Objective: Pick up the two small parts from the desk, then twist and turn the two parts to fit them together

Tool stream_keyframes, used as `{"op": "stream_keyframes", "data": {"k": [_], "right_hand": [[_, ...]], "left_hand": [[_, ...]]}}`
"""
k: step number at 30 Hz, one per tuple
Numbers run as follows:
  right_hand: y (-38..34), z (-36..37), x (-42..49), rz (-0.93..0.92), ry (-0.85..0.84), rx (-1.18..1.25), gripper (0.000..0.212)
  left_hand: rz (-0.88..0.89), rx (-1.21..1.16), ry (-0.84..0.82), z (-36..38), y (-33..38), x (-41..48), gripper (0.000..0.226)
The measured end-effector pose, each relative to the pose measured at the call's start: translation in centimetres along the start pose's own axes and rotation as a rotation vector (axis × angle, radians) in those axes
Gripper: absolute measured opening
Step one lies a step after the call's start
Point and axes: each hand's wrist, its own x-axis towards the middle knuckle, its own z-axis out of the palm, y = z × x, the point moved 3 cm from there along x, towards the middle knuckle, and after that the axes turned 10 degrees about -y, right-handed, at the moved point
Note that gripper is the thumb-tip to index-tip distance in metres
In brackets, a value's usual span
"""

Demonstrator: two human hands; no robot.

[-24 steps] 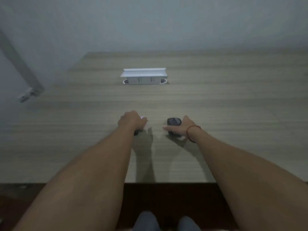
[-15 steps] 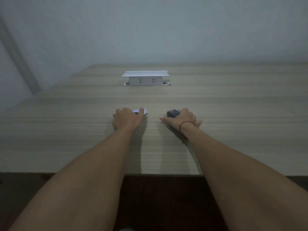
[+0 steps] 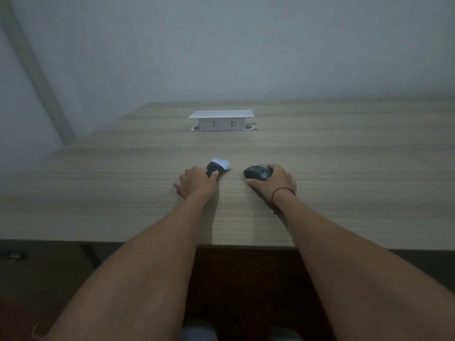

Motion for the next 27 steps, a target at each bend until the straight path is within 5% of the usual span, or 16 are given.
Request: {"op": "stream_keyframes", "data": {"k": [11,18,23,27], "right_hand": [[0.0,-0.2,-0.7,-0.048,0.001,-0.066,0.065],[-0.3,-0.2,-1.0,-0.041,-0.003,-0.041,0.064],[-0.3,-0.4,-1.3,-0.041,-0.020,0.018,0.073],[-0.2,-0.3,-1.2,-0.039,-0.019,0.019,0.066]], "left_hand": [[0.109,-0.778,-0.023,-1.2,2.1,-0.4,0.032],[0.338,-0.629,-0.126,-0.1,6.1,-1.5,0.024],[0.395,-0.325,-0.056,1.5,5.6,-2.0,0.033],[0.456,-0.309,-0.015,0.5,6.3,-2.3,0.032]]}}
